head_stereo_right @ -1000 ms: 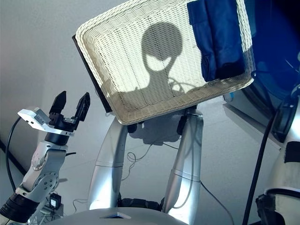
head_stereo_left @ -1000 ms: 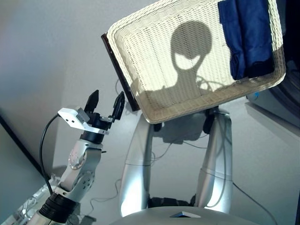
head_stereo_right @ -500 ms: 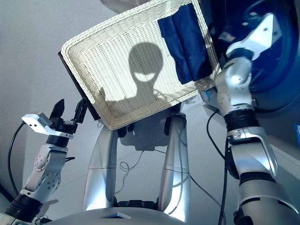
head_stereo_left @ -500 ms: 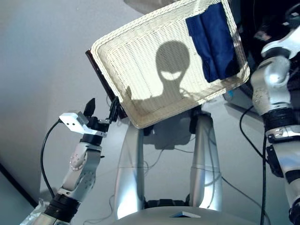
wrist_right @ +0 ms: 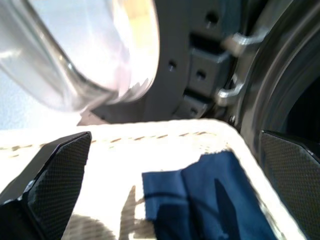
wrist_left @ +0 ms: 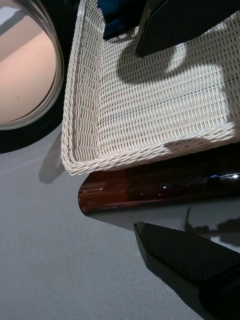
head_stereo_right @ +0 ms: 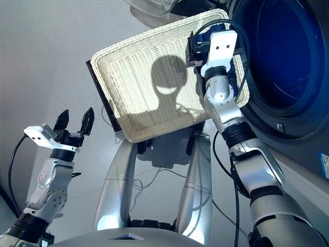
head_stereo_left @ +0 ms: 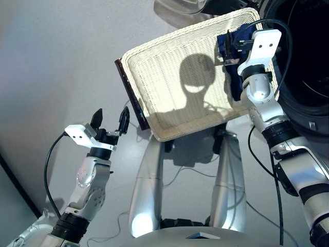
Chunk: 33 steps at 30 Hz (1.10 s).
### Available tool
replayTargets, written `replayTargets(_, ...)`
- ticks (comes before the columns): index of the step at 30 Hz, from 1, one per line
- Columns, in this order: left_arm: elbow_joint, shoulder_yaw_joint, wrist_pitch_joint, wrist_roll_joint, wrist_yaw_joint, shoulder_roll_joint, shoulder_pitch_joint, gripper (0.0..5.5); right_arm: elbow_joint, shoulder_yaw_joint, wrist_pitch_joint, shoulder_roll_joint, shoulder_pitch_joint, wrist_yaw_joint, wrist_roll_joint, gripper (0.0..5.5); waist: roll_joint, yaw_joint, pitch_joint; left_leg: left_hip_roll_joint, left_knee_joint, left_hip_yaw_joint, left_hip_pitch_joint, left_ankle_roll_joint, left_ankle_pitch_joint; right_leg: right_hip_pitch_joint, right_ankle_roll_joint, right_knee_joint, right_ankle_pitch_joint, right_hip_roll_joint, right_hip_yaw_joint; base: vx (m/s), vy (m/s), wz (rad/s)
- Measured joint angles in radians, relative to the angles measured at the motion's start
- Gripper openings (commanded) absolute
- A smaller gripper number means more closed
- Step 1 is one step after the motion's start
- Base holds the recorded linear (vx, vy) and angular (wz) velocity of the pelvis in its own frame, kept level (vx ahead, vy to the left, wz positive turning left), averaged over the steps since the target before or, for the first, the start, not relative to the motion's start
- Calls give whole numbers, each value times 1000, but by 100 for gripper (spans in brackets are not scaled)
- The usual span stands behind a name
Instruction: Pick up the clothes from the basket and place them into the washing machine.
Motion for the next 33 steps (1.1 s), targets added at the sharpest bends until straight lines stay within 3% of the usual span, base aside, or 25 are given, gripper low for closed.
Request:
replayTargets(4,1,2,0,2,8,-24,2,550,160,-18,22,60,-26,-10,2,550,0,4,0,0,4,0,-15,0,1,-13,-1,1,1,0,0,0,0,0)
replayTargets(7,6,0,0,5,23,-48,1,550,314,-102,24,119,-63,-55,13,550,1,10,1,0,6,0,-34,1,2,-31,-1,3,2,0,0,0,0,0)
replayTargets(11,7,0,0,8,42,-58,-1,550,394,-151,37,126,-78,-90,32,550,8,12,7,-3,7,-1,-37,1,2,-36,0,16,1,-4,-1,0,0,0)
replayTargets(17,7,-9,0,18,48,-64,-3,550,479,-185,39,127,-112,-112,53,550,23,11,35,-4,17,-2,-38,1,2,-39,-2,24,-1,-5,0,0,0,0)
replayTargets(33,5,-33,0,39,63,-64,-23,550,539,-228,39,113,-126,-151,71,550,28,9,69,-4,46,-2,-73,2,2,-72,-2,49,-1,-5,6,0,0,0)
